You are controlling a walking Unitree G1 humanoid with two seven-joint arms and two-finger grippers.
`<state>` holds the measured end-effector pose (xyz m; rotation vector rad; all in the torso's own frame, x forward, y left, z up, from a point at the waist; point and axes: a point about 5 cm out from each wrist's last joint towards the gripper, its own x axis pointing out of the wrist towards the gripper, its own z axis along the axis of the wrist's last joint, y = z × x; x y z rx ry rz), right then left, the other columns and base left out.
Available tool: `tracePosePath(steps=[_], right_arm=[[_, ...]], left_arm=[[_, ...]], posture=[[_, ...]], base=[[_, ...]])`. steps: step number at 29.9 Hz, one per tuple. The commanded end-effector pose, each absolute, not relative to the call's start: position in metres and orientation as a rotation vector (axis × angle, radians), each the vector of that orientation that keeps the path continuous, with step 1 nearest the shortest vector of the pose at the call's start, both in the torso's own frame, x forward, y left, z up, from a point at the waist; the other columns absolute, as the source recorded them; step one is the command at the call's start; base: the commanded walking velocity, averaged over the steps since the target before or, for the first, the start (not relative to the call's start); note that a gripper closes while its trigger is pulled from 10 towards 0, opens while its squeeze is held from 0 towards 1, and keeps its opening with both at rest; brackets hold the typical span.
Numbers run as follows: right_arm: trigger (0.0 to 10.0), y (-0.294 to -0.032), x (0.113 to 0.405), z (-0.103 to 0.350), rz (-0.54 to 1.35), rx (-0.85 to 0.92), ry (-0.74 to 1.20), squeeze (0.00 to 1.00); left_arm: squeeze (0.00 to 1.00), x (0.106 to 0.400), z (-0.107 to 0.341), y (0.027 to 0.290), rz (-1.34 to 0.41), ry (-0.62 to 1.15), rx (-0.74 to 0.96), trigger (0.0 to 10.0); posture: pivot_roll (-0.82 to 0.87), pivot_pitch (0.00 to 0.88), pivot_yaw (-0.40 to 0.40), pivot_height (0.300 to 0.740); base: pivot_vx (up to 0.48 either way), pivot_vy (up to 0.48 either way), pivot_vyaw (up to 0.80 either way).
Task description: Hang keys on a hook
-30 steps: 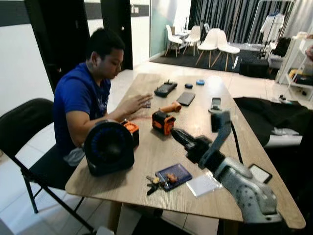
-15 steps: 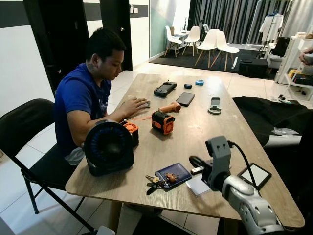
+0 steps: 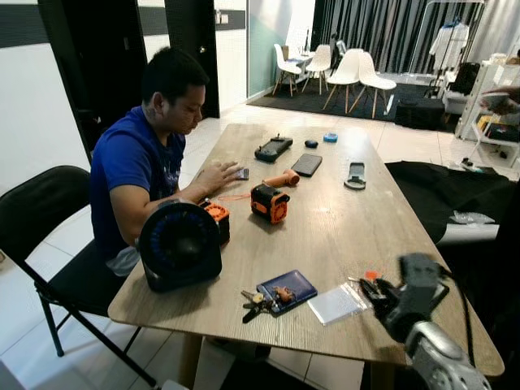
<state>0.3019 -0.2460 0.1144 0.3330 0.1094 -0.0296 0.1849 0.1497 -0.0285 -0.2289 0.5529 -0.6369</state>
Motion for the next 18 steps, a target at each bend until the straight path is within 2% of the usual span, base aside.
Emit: tracePosePath(steps=[1, 18], right_arm=[[10.0, -0.252, 0.303, 0.115, -0.054, 0.393, 0.077, 0.0], [10.0, -0.259, 0.332, 0.117, -0.069, 0.393, 0.066, 0.0]], left_arm=[[0.0, 0.183, -0.028, 0.153, -0.643, 0.564, -0.217, 10.0], [0.0, 0.187, -0.028, 0.158, -0.633, 0.561, -0.206, 10.0]], posture=[[0.04, 0.062, 0.026, 0.74], [0.04, 0.094, 0.033, 0.74]], base=[[0.0, 0.0, 0.0], [0.0, 0.0, 0.0]])
